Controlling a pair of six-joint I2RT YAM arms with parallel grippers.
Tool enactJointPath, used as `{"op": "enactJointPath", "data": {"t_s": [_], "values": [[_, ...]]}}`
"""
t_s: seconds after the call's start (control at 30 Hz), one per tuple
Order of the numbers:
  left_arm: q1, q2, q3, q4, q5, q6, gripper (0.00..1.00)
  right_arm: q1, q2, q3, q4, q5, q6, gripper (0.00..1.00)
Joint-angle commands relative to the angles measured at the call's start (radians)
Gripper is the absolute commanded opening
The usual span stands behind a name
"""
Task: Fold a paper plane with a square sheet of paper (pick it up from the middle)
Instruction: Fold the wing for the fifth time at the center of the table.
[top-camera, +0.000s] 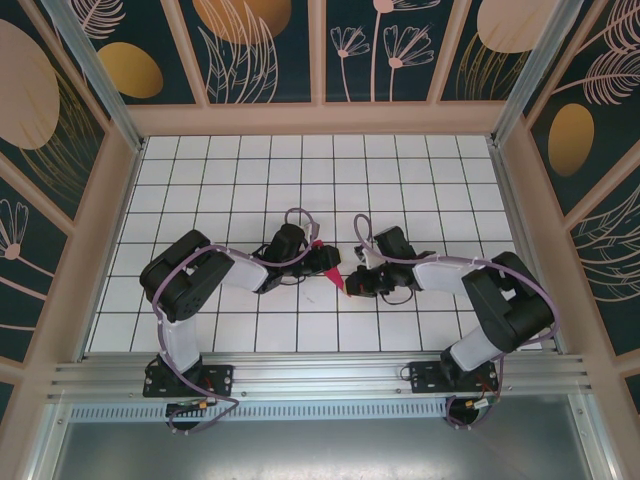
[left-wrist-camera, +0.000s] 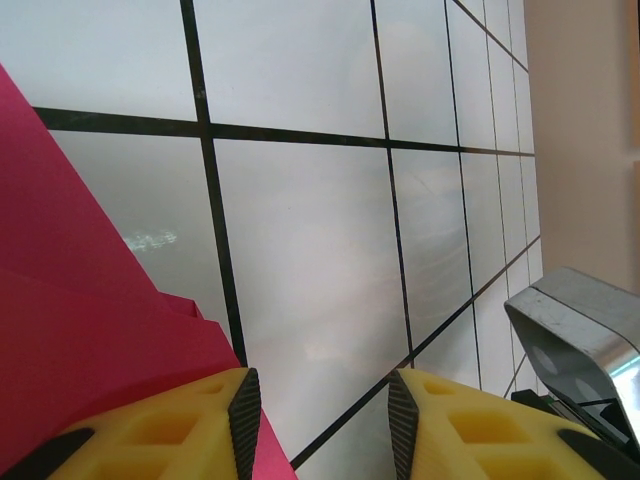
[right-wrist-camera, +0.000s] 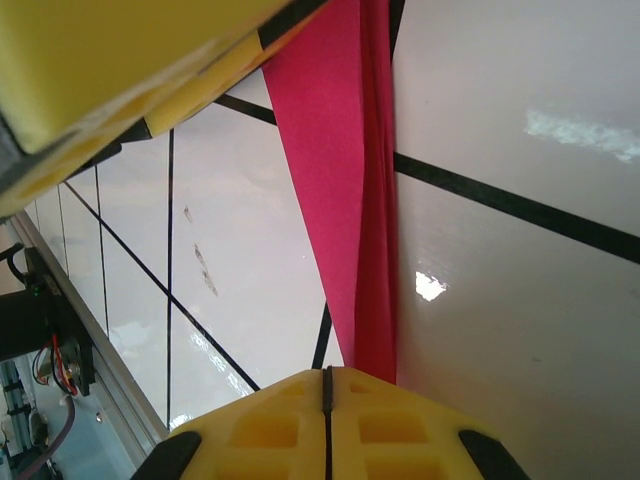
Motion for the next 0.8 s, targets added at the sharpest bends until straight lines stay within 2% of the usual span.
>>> {"op": "enactJointPath", "data": {"t_s": [0.0, 0.13, 0.37, 0.57, 0.63, 0.77], "values": [[-0.003, 0.045, -0.004, -0.141, -0.031, 0.034, 0.42, 0.0, 0.023, 0.012, -0.036, -0.013, -0.028, 0.08], [-0.002, 0.045, 0.0, -0.15, -0.03, 0.037, 0.42, -0.001, 0.051, 0.012, -0.071, 0.078, -0.026, 0.08], [-0.002, 0.044, -0.001, -0.158, -0.032, 0.042, 0.42, 0.0, 0.109, -0.01, -0.086, 0.152, -0.008, 0.07], [-0.003, 0.042, 0.002, -0.158, -0.03, 0.043, 0.42, 0.0, -0.007, 0.008, -0.04, 0.066, 0.0, 0.08], [-0.002, 0.042, 0.005, -0.158, -0.031, 0.042, 0.42, 0.003, -0.033, 0.031, -0.009, 0.039, 0.007, 0.11], [-0.002, 0.045, 0.018, -0.162, -0.026, 0.042, 0.42, 0.007, -0.027, 0.064, 0.043, 0.053, 0.011, 0.15]]}}
